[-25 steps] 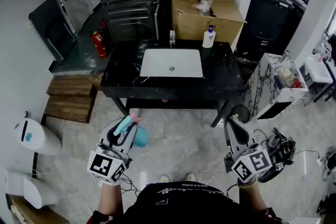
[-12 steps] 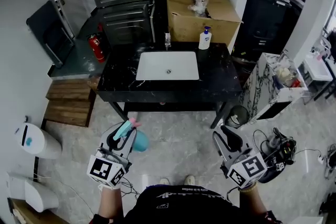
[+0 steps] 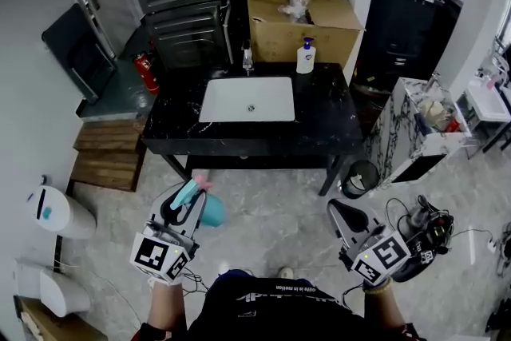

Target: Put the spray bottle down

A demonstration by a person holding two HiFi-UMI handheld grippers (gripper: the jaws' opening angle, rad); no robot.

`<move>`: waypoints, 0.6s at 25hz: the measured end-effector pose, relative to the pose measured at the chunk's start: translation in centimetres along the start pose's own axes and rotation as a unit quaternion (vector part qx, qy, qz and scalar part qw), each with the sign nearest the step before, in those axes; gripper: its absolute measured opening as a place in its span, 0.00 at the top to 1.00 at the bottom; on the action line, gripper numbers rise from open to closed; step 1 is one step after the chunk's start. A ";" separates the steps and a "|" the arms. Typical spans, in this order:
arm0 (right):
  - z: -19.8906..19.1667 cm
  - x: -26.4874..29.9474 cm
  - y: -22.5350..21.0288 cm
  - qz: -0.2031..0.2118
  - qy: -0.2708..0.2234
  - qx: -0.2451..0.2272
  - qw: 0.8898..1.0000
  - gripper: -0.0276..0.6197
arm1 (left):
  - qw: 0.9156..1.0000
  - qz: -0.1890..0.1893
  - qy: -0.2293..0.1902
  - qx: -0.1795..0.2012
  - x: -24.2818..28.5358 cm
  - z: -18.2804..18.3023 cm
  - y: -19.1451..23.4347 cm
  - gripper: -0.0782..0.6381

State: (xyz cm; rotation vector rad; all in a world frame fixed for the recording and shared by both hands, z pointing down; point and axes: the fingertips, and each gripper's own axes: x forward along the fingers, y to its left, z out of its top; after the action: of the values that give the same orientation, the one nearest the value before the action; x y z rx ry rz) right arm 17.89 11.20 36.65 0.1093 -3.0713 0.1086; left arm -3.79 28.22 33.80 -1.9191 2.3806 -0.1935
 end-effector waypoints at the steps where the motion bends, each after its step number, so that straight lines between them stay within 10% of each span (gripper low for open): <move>1: -0.3 -0.2 -0.2 0.004 0.004 0.001 1.000 0.90 | 1.000 0.003 0.000 0.000 0.2 0.0 -0.4 0.70; 15: -4.2 4.0 -3.7 0.022 0.048 0.020 0.998 0.90 | 1.000 0.016 0.016 -0.005 4.6 -2.1 0.9 0.70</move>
State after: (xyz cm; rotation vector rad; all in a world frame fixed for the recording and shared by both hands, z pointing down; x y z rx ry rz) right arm 14.48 7.57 41.34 0.0363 -2.9780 0.1725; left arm -5.95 24.06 35.78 -1.8942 2.4361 -0.2135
